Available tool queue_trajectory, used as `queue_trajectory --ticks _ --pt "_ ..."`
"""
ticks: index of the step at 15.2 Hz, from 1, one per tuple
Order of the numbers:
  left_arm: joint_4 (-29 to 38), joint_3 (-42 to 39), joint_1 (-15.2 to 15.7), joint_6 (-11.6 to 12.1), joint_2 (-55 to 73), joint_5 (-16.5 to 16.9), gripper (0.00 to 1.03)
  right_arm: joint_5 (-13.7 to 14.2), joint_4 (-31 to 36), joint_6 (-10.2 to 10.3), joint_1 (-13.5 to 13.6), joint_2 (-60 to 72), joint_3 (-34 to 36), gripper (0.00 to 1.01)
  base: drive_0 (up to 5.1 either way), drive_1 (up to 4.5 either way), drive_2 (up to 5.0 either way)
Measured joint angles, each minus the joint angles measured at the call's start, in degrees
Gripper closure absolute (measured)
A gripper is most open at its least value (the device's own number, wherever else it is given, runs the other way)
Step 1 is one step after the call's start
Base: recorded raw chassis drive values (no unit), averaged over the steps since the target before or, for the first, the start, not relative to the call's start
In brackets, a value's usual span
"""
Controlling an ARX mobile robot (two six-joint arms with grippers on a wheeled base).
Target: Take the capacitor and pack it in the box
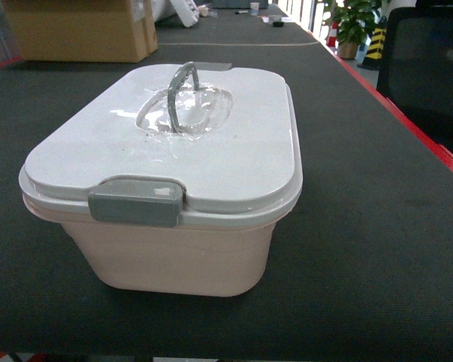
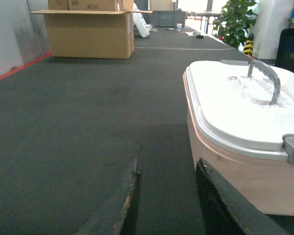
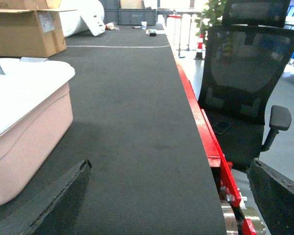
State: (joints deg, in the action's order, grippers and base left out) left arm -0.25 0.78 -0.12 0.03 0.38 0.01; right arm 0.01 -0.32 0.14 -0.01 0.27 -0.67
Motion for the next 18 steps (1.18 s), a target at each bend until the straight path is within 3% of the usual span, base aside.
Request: queue_trajectory --ticks 5,6,18 --pt "0.02 0.00 0.00 0.00 0.00 -0.02 0.08 0.00 0.02 0.00 0.00 0.00 0.00 0.03 0.0 0.00 0.0" --pt "0.02 0.00 0.00 0.02 0.00 -0.02 0.03 0.00 0.02 0.00 0.00 0.00 0.00 0.03 0.0 0.00 0.0" --pt "0.02 0.00 0.00 0.00 0.00 -0.02 0.05 0.00 0.02 0.00 0.00 0.00 0.00 0.03 0.0 0.00 0.0"
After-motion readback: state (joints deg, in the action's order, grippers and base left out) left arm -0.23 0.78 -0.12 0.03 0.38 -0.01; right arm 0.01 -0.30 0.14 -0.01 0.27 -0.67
